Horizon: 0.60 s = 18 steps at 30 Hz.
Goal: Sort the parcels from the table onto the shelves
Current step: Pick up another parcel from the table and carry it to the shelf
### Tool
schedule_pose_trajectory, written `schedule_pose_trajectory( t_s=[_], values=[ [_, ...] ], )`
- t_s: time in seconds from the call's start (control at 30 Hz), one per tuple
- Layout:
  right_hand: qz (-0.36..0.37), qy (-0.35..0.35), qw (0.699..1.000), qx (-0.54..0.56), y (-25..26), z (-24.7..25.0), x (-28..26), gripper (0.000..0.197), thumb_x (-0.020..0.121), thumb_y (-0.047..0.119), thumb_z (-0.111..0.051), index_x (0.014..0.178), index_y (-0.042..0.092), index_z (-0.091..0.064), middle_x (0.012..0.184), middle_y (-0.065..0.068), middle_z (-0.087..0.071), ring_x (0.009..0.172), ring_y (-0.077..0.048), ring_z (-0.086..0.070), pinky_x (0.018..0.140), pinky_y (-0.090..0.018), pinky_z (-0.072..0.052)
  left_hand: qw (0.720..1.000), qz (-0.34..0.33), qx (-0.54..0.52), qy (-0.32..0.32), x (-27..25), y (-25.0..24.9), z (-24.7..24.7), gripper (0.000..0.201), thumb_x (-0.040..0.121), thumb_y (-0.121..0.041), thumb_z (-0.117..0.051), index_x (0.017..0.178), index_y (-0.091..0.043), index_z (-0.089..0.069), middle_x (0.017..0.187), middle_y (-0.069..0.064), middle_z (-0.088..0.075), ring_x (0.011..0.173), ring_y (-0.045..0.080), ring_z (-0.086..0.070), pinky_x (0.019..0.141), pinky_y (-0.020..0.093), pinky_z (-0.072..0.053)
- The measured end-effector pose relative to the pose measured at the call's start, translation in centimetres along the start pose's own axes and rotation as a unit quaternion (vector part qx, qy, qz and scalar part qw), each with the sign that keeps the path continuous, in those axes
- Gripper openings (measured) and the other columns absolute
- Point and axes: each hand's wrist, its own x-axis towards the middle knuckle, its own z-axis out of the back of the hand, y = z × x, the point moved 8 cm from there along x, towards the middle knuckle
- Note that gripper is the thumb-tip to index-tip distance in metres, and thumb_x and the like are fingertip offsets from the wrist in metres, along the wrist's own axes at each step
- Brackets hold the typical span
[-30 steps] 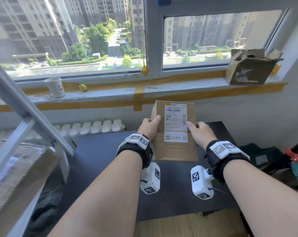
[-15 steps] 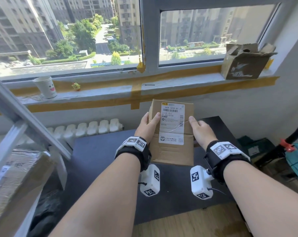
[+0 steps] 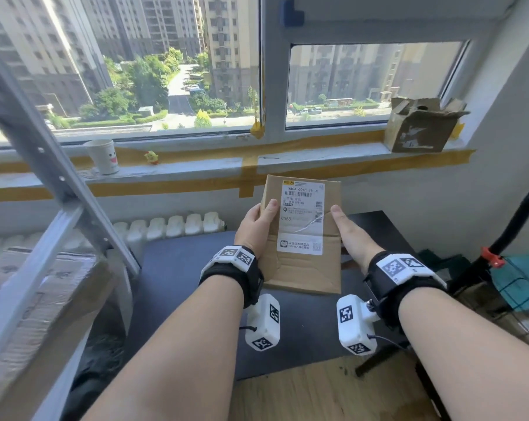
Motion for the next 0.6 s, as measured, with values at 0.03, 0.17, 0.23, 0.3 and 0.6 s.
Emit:
schedule_pose_trajectory(
  t_s=[0.03,0.17,0.23,0.3,0.6],
  values=[
    [-0.015,0.015,1.000,0.012,-0.6,-0.2,-1.1,0.090,0.070,0.086,-0.031,0.130,0.026,-0.057,0.123,-0.004,-0.066,0.112,-0.028,-0.060,0.084,-0.046,-0.052,1.000,-0.003,0.002,-0.004,-1.4,-0.1,0.2,0.079,0.064,-0.087,-0.050,0.120,-0.034,-0.067,0.112,-0.010,-0.074,0.107,0.020,-0.069,0.101,0.047,-0.049],
    [-0.021,0.037,0.999,0.020,-2.9,-0.6,-6.1,0.092,0.068,0.088,-0.032,0.132,0.026,-0.054,0.123,-0.006,-0.066,0.110,-0.033,-0.062,0.088,-0.055,-0.053,1.000,-0.002,-0.002,-0.023,-7.5,0.8,0.9,0.078,0.069,-0.081,-0.051,0.123,-0.027,-0.066,0.117,-0.007,-0.072,0.110,0.019,-0.067,0.103,0.043,-0.048],
    [-0.014,0.039,0.999,0.013,-3.9,-0.8,-9.2,0.088,0.071,0.086,-0.030,0.132,0.028,-0.054,0.124,-0.005,-0.066,0.112,-0.032,-0.061,0.092,-0.056,-0.050,0.999,-0.006,-0.017,-0.028,-11.2,1.1,1.1,0.062,0.083,-0.069,-0.053,0.121,-0.021,-0.066,0.111,-0.005,-0.072,0.103,0.017,-0.068,0.096,0.036,-0.052],
    [-0.018,0.048,0.999,0.005,-5.1,-1.1,-12.1,0.094,0.063,0.090,-0.030,0.132,0.031,-0.053,0.125,-0.005,-0.066,0.113,-0.032,-0.061,0.095,-0.057,-0.049,0.999,-0.009,-0.023,-0.026,-14.4,1.4,1.1,0.056,0.087,-0.062,-0.054,0.119,-0.017,-0.066,0.104,-0.004,-0.073,0.095,0.016,-0.070,0.091,0.034,-0.055],
    [-0.002,0.084,0.996,0.025,-5.4,-4.6,-21.9,0.085,0.076,0.083,-0.035,0.130,0.021,-0.054,0.113,-0.007,-0.068,0.098,-0.029,-0.064,0.089,-0.052,-0.051,0.998,-0.001,-0.037,-0.055,-25.5,1.7,5.6,0.056,0.093,-0.055,-0.051,0.124,-0.010,-0.066,0.111,0.005,-0.074,0.102,0.026,-0.070,0.098,0.043,-0.053]
  ],
)
